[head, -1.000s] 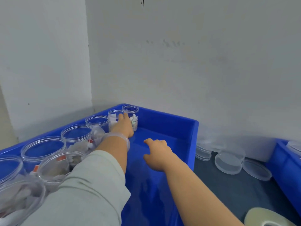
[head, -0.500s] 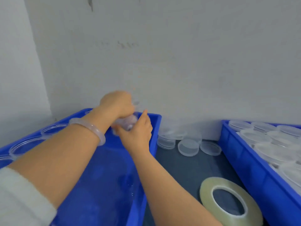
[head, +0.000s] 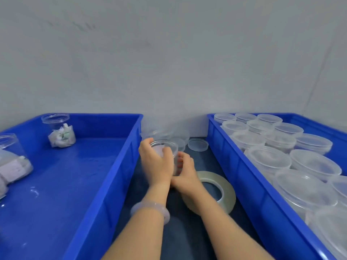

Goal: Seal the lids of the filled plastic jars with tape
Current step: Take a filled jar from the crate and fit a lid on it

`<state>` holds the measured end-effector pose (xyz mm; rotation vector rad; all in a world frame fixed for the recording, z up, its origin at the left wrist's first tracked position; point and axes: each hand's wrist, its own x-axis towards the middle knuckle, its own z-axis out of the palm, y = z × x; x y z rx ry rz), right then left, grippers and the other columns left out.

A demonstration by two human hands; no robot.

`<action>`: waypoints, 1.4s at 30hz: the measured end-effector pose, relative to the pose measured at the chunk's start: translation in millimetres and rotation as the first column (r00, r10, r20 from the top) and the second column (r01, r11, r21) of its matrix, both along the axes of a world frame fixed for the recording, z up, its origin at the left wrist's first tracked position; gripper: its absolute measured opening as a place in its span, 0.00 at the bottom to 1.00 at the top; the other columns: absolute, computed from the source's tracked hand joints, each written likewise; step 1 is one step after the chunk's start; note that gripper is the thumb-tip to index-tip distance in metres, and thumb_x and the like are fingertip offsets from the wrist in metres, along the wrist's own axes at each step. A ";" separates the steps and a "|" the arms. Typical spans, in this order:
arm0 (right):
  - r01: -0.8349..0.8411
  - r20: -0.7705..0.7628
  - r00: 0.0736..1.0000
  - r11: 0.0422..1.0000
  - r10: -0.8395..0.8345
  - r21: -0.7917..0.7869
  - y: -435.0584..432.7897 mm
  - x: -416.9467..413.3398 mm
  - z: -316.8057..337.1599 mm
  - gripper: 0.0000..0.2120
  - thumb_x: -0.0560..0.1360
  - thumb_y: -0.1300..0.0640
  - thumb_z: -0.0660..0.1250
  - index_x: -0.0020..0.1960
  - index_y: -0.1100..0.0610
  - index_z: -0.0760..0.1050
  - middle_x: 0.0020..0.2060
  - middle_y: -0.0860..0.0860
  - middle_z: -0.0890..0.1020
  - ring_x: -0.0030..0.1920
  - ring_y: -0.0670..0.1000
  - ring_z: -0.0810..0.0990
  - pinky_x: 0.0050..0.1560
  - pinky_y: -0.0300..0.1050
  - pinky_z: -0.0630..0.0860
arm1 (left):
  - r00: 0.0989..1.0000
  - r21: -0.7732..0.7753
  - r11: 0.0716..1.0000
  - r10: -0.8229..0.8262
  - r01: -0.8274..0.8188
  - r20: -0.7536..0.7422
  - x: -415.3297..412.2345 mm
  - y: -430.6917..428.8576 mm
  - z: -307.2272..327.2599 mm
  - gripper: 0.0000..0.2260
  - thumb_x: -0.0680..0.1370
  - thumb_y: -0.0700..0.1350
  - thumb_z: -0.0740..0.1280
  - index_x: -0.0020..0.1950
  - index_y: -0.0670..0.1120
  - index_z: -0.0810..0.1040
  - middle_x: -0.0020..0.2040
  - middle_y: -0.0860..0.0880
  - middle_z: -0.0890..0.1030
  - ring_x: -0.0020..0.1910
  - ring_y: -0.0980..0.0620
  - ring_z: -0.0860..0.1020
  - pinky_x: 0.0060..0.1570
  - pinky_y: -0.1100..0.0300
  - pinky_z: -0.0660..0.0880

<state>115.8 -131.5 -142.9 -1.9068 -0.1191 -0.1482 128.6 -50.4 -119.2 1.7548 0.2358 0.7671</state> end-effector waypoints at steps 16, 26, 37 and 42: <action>0.247 0.299 0.951 0.758 -0.071 -0.604 -12.0 96.9 -15.8 0.09 0.80 0.57 0.57 0.53 0.57 0.74 0.49 0.52 0.77 0.53 0.54 0.75 0.51 0.43 0.71 | 0.964 -0.088 0.992 -0.069 0.094 0.256 11.2 16.8 -31.9 0.29 0.69 0.62 0.54 0.60 0.44 0.75 0.55 0.50 0.80 0.54 0.55 0.76 0.50 0.79 0.66; 0.154 -0.025 0.987 0.982 -0.158 -0.108 -10.2 45.5 51.5 0.14 0.78 0.55 0.62 0.36 0.58 0.69 0.29 0.50 0.68 0.31 0.49 0.66 0.34 0.42 0.65 | 0.975 -0.128 0.983 -0.104 0.130 0.194 -3.3 15.3 -27.5 0.31 0.73 0.62 0.48 0.63 0.44 0.76 0.53 0.56 0.77 0.52 0.61 0.74 0.46 0.82 0.64; -0.095 0.079 0.971 0.664 0.227 -0.742 19.6 -15.2 62.4 0.50 0.61 0.23 0.59 0.74 0.52 0.60 0.69 0.46 0.66 0.69 0.50 0.63 0.60 0.45 0.64 | 0.971 -0.313 0.919 -0.223 0.238 0.084 -24.1 22.4 -40.4 0.11 0.80 0.38 0.63 0.46 0.56 0.72 0.39 0.60 0.77 0.38 0.62 0.77 0.35 0.75 0.72; -0.067 0.209 0.954 0.831 0.216 -0.553 13.9 -13.2 54.2 0.35 0.64 0.28 0.65 0.68 0.38 0.69 0.63 0.41 0.72 0.65 0.43 0.68 0.59 0.38 0.63 | 0.969 -0.399 0.883 -0.232 0.248 0.087 -25.3 18.9 -38.6 0.23 0.83 0.56 0.48 0.38 0.47 0.76 0.29 0.53 0.80 0.31 0.57 0.78 0.30 0.65 0.73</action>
